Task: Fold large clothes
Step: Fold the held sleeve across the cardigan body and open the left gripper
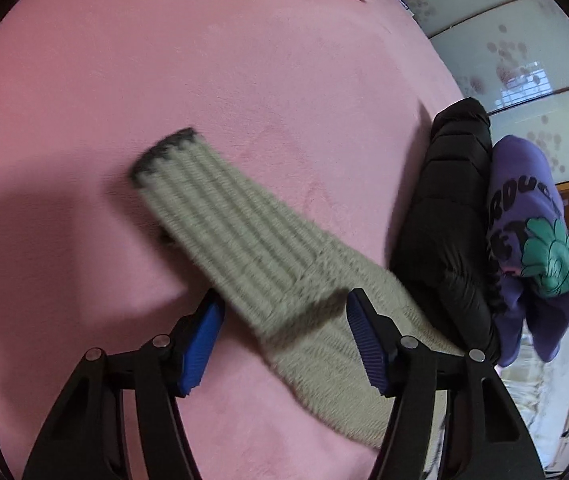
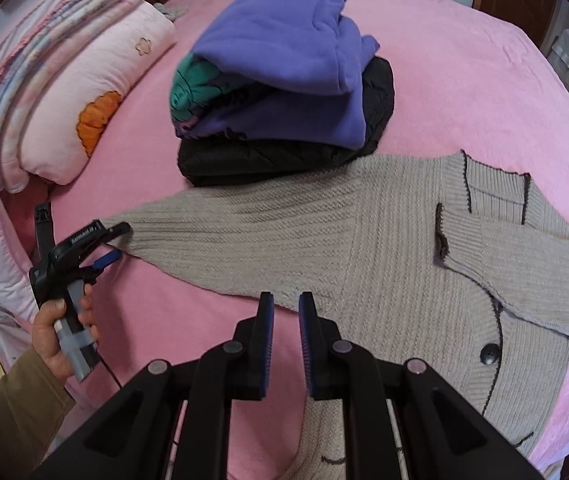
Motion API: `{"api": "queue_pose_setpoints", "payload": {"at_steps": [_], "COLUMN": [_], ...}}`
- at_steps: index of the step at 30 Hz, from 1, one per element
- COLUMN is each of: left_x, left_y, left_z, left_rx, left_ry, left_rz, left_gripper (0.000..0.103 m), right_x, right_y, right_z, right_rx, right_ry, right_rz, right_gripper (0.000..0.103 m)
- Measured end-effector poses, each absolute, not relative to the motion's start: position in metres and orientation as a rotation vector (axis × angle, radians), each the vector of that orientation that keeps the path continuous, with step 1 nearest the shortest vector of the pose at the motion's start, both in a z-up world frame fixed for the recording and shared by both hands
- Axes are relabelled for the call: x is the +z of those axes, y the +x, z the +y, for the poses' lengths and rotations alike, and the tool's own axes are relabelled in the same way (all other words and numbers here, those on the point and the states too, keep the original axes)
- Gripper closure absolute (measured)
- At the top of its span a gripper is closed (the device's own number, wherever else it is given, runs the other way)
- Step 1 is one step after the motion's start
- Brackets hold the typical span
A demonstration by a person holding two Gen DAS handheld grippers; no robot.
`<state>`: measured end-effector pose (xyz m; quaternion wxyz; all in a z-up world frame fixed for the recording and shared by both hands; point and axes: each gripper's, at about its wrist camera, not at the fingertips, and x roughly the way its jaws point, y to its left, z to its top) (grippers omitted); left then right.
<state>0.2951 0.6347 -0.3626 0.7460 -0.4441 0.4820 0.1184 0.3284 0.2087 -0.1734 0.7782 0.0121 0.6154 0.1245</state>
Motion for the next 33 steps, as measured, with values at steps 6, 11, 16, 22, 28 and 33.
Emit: {"api": "queue_pose_setpoints", "payload": {"at_steps": [6, 11, 16, 22, 28, 33], "left_x": [-0.365, -0.318, -0.248, -0.174, -0.125, -0.105], "left_y": [0.31, 0.305, 0.292, 0.281, 0.285, 0.287], "left_z": [0.621, 0.594, 0.538, 0.445, 0.357, 0.269], "left_rx": [0.249, 0.222, 0.098, -0.101, -0.244, -0.305], "left_ry": [-0.965, -0.847, -0.678, -0.47, -0.36, -0.28], "left_rz": [1.074, 1.022, 0.958, 0.866, 0.817, 0.809], "left_gripper": [0.097, 0.097, 0.097, 0.097, 0.097, 0.097], "right_x": [-0.179, -0.18, -0.176, -0.167, -0.159, -0.157], "right_y": [0.33, 0.33, 0.325, 0.312, 0.292, 0.279], "right_z": [0.203, 0.196, 0.18, 0.138, 0.07, 0.009], "right_rx": [0.24, 0.228, 0.207, 0.147, 0.069, 0.038], "right_ry": [0.019, 0.03, 0.077, 0.162, 0.263, 0.326], "right_rz": [1.347, 1.349, 1.332, 1.309, 1.264, 1.23], "right_gripper": [0.091, 0.091, 0.091, 0.091, 0.09, 0.09]}}
